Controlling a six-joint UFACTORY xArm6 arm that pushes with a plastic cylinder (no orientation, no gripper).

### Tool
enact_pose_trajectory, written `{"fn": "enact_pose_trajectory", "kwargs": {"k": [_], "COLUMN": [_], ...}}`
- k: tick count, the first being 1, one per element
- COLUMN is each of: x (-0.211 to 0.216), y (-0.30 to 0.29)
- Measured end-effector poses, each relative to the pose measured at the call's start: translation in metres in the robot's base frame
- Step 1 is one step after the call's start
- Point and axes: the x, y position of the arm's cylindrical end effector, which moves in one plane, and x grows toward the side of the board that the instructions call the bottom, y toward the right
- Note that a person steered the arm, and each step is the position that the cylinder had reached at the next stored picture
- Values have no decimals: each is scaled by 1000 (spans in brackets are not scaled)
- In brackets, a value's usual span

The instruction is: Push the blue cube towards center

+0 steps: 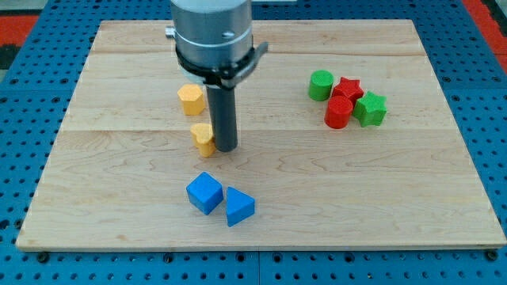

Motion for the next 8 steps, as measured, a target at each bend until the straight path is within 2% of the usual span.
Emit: {"fn": "enact_pose_trajectory", "kwargs": {"k": [1,2,3,4,5,6,7,8], "x": [15,15,-11,-34,-19,1,75,129], "y": [-1,-58,-76,-74,0,110,139,70]}}
